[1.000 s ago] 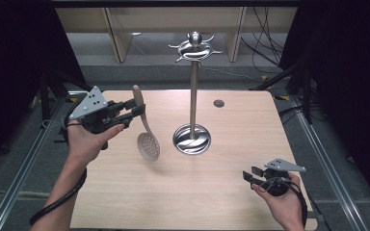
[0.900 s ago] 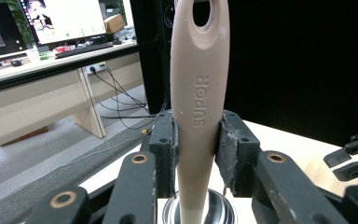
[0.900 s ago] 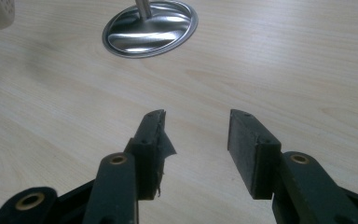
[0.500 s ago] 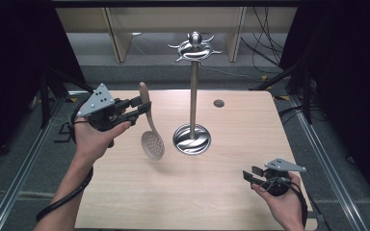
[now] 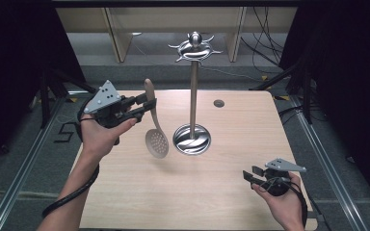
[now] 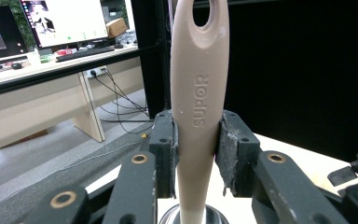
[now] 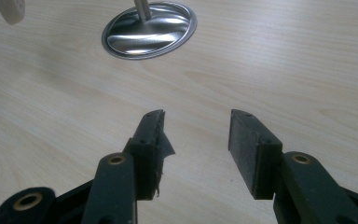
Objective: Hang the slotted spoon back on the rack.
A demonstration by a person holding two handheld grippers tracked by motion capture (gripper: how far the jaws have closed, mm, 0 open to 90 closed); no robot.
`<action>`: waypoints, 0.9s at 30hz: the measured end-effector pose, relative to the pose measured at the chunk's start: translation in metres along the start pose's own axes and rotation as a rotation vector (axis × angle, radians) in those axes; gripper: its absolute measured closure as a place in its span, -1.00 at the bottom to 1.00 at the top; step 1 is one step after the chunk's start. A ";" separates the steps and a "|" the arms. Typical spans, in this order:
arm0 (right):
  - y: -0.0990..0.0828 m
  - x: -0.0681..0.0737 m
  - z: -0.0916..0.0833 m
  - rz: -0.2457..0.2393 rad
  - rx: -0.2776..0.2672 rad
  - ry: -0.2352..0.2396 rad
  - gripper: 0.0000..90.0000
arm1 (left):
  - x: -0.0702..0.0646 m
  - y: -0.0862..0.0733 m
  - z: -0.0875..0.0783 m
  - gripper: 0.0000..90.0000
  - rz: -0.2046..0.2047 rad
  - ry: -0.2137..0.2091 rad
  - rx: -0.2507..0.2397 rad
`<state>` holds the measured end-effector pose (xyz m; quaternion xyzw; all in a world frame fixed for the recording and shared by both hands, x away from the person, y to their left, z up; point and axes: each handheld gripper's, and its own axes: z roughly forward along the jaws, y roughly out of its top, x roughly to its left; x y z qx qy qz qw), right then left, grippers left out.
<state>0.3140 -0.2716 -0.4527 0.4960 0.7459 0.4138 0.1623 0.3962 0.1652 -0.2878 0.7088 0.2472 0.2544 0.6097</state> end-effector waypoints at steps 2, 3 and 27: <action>0.000 0.000 0.000 -0.003 -0.003 0.000 0.24 | 0.000 0.001 0.001 0.53 -0.001 0.003 0.002; 0.000 0.000 0.000 0.000 -0.001 0.000 0.24 | 0.001 0.001 0.002 0.53 0.000 0.002 0.003; 0.000 0.001 0.000 0.014 -0.005 -0.004 0.23 | 0.000 0.007 0.015 0.52 -0.022 0.010 -0.002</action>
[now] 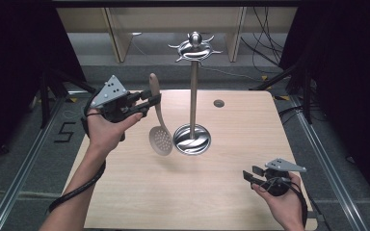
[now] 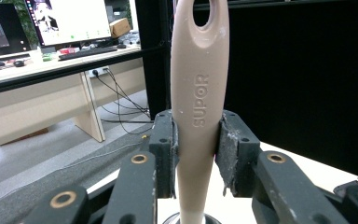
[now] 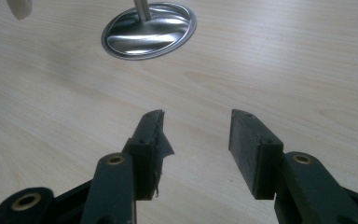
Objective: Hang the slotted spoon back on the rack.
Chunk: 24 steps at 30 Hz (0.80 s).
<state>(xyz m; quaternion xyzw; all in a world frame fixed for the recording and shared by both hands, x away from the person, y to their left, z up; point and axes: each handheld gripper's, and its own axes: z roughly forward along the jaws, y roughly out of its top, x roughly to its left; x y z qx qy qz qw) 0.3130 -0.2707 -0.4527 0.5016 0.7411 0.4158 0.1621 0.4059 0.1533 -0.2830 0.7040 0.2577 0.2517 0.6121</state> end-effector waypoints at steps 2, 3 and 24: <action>0.000 -0.002 0.000 -0.020 -0.003 0.000 0.23 | 0.000 0.000 0.001 0.52 -0.004 0.000 0.001; 0.000 -0.003 0.001 -0.037 -0.014 -0.013 0.23 | 0.000 0.000 0.002 0.52 -0.004 -0.001 0.003; 0.000 -0.001 0.001 -0.024 -0.003 -0.001 0.23 | -0.001 0.008 0.013 0.52 -0.009 -0.001 0.009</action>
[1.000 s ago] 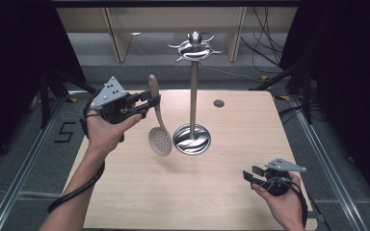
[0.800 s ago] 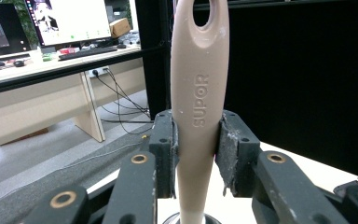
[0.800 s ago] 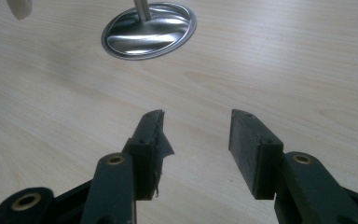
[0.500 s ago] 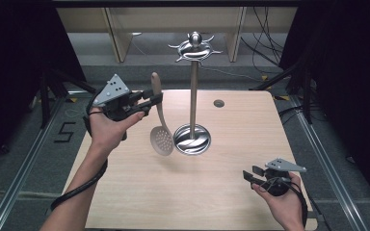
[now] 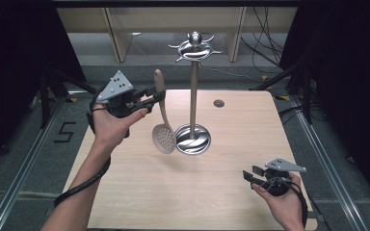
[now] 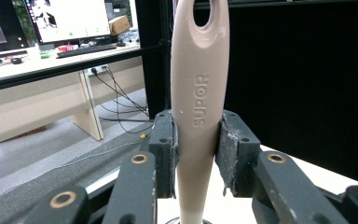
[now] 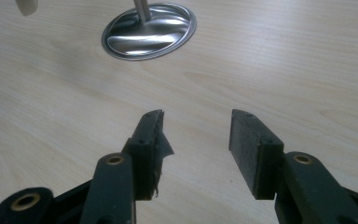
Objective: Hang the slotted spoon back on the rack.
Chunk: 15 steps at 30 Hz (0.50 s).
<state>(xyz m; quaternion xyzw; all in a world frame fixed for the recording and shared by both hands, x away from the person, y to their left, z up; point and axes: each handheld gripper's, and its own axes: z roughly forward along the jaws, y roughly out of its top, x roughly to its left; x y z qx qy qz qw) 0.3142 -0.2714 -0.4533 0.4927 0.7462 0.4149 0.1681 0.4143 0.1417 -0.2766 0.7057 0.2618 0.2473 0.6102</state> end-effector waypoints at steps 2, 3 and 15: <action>0.000 0.000 0.000 -0.006 0.000 -0.007 0.22 | 0.000 0.002 0.002 0.52 0.000 0.001 0.003; 0.000 0.000 0.000 -0.006 0.000 -0.007 0.22 | 0.000 0.002 0.002 0.52 0.000 0.001 0.003; 0.000 -0.001 0.000 -0.004 -0.009 -0.002 0.22 | -0.003 0.005 0.010 0.52 0.002 -0.007 0.016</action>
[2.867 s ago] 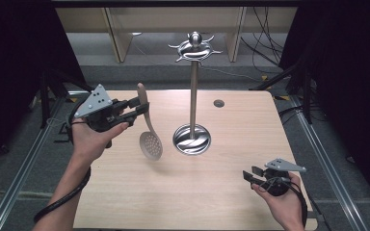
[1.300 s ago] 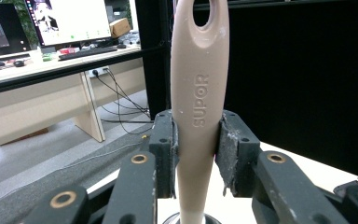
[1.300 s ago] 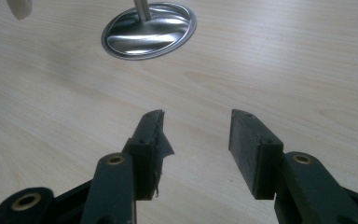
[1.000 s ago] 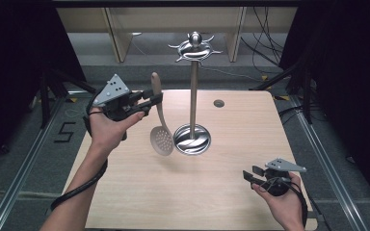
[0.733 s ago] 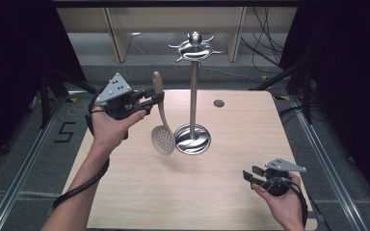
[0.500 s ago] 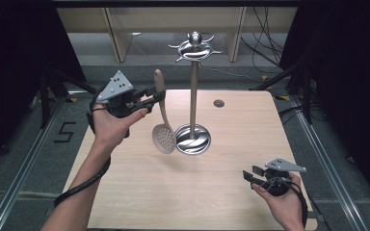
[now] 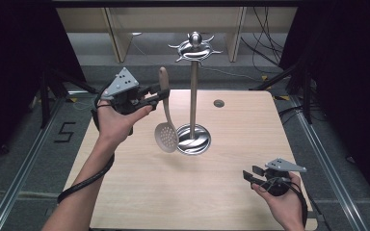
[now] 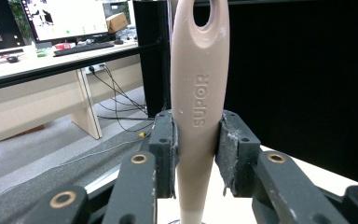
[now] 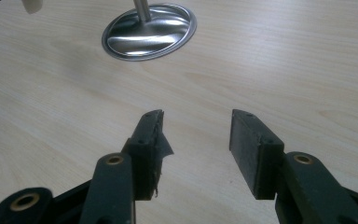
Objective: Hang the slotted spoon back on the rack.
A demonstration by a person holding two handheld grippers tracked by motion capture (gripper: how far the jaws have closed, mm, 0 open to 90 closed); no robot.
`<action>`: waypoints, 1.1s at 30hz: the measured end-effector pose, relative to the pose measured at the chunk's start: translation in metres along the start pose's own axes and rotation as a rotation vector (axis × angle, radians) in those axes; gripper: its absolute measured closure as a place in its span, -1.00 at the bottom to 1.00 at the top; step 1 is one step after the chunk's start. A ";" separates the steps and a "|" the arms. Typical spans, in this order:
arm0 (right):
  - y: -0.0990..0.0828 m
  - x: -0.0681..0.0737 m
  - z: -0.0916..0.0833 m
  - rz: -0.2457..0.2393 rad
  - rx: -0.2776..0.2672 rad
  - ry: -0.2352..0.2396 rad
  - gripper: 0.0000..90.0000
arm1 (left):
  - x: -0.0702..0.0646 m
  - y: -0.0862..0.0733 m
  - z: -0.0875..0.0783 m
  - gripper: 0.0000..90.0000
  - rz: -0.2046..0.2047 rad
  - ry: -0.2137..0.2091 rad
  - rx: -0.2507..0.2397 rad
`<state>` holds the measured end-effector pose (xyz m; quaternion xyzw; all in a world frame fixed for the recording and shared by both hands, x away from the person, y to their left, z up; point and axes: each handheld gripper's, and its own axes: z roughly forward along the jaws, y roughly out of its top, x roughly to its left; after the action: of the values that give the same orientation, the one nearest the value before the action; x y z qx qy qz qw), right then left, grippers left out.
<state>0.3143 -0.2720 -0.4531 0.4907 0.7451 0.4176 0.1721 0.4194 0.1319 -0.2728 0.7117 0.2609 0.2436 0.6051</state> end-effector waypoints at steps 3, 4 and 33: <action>0.000 0.000 0.000 0.003 0.000 0.003 0.22 | 0.000 0.001 0.002 0.52 -0.005 -0.003 0.002; 0.000 0.000 0.000 -0.001 -0.004 -0.001 0.22 | 0.000 0.002 0.002 0.52 -0.006 -0.001 0.001; 0.000 -0.001 0.000 -0.004 -0.002 0.001 0.22 | 0.002 0.014 0.019 0.52 -0.002 -0.002 0.029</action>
<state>0.3148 -0.2728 -0.4534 0.4887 0.7459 0.4183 0.1729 0.4341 0.1171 -0.2613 0.7205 0.2644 0.2385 0.5950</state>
